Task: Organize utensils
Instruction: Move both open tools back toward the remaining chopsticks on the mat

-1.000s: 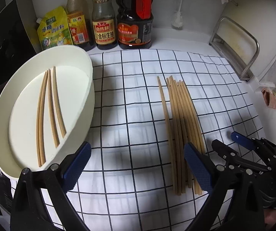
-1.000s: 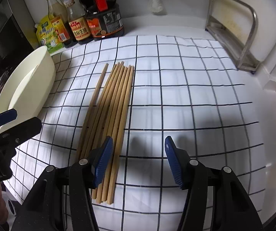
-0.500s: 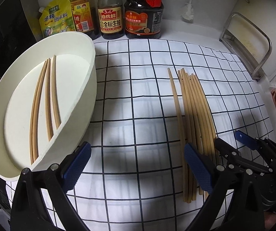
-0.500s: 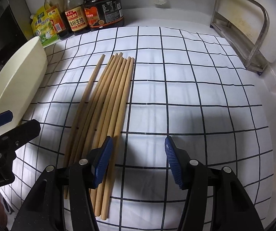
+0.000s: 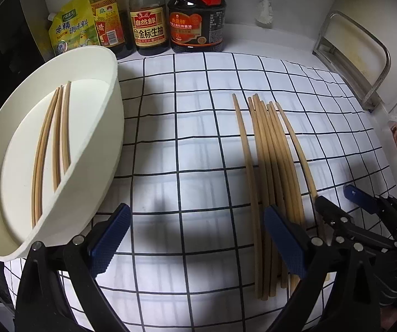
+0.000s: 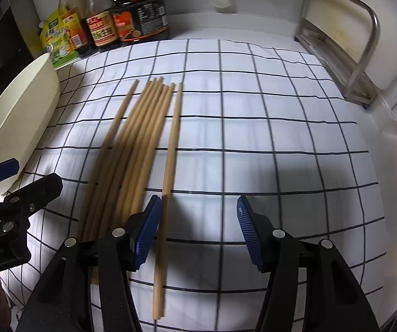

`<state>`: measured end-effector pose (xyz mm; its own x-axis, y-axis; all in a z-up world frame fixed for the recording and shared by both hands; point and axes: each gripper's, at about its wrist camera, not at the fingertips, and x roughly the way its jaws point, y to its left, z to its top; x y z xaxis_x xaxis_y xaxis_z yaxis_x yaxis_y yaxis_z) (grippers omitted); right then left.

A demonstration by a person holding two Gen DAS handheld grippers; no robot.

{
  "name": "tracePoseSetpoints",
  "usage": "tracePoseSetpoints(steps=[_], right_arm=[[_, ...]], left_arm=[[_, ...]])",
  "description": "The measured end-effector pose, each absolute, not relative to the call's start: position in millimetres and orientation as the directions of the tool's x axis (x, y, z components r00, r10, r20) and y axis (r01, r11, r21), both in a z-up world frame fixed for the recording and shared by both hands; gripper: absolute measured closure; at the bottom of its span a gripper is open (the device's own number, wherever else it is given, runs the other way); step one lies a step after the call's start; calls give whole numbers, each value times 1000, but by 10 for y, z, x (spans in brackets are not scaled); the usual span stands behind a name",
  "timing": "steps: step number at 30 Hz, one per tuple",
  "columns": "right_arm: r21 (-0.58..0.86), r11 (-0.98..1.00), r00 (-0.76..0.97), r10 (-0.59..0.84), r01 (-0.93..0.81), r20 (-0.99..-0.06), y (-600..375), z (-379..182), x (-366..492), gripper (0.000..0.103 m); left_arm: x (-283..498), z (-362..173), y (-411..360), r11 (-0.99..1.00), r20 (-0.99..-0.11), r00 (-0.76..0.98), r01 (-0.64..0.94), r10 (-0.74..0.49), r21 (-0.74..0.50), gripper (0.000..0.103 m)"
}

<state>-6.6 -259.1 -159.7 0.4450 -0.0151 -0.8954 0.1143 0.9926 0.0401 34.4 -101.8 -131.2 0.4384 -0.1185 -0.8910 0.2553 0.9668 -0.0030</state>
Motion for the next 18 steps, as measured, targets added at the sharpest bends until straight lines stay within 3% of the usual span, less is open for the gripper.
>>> tracePoseSetpoints(steps=[18], right_arm=[[50, 992, 463, -10, 117, -886, -2787, -1590, -133, 49]], left_arm=[[489, -1578, -1178, 969, -900, 431, 244, -64, 48, 7]])
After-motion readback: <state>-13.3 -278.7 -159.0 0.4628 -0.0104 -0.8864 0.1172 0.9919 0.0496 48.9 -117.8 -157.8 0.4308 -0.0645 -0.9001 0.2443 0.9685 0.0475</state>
